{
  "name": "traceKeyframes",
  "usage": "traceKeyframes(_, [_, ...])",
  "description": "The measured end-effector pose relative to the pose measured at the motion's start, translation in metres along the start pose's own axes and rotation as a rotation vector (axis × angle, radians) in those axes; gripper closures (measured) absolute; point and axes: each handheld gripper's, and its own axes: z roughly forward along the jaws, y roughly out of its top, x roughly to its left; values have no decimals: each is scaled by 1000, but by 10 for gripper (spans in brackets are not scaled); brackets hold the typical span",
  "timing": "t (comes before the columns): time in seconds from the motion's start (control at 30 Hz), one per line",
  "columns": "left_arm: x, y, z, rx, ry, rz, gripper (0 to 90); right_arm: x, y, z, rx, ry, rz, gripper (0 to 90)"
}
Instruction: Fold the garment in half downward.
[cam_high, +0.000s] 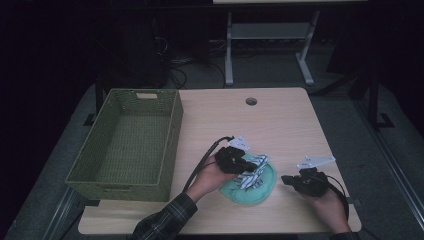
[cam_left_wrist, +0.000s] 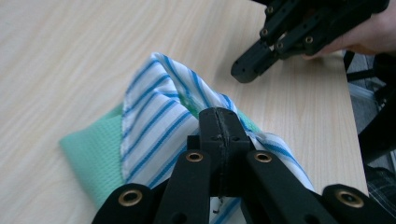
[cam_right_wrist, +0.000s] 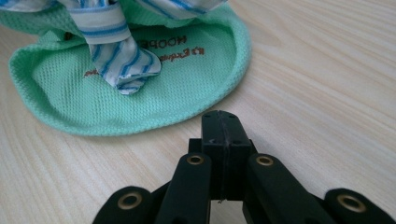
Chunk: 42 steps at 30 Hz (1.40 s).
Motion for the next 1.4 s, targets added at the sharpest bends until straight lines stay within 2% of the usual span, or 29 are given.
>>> traceKeyframes(0.27, [-3,-2,21,55,-11,20,895,0,0,0,-4,-3,2,897])
traceKeyframes(0.53, [-9,-5,38,84,-35,17,895,-3,0,-3,-10,-12,-1,897])
traceKeyframes(0.67, [-11,-7,44,105,-40,22,895,-3,0,-4,-12,-7,19,897])
traceKeyframes(0.77, [-12,-7,45,105,-40,19,895,-4,0,-5,-21,-9,17,897])
traceKeyframes(0.93, [-12,-4,34,84,-35,21,894,-6,5,-8,-46,2,16,897])
traceKeyframes(1.23, [-4,-5,-7,32,9,-10,894,-6,27,-5,-69,30,1,897])
traceKeyframes(1.4, [0,-11,-22,21,29,-25,893,-4,43,3,-73,52,-36,897])
